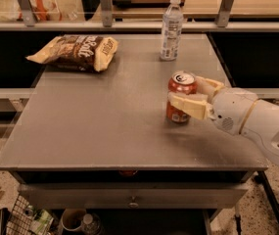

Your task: Place coke can upright

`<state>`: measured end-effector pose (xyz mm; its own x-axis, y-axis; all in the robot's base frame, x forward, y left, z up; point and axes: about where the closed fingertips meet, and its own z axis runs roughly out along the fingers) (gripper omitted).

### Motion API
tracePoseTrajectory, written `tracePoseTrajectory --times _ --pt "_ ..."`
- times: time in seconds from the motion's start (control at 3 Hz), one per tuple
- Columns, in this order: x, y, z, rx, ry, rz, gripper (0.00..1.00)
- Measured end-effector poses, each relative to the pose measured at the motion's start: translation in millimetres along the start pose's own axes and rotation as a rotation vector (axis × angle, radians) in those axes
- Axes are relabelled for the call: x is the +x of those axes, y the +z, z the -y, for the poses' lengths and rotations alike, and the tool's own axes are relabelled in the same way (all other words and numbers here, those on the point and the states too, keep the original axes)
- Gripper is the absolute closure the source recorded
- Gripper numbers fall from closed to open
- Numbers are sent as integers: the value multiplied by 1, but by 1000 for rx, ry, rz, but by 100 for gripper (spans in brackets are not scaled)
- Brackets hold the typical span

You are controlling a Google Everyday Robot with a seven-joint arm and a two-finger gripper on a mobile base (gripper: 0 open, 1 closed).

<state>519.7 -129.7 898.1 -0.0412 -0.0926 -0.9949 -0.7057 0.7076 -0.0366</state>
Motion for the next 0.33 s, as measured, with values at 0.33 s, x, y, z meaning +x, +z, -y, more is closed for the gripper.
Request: tracePoseTrajectory --times 0.33 --pt "-1 1 -2 -4 -3 0 82"
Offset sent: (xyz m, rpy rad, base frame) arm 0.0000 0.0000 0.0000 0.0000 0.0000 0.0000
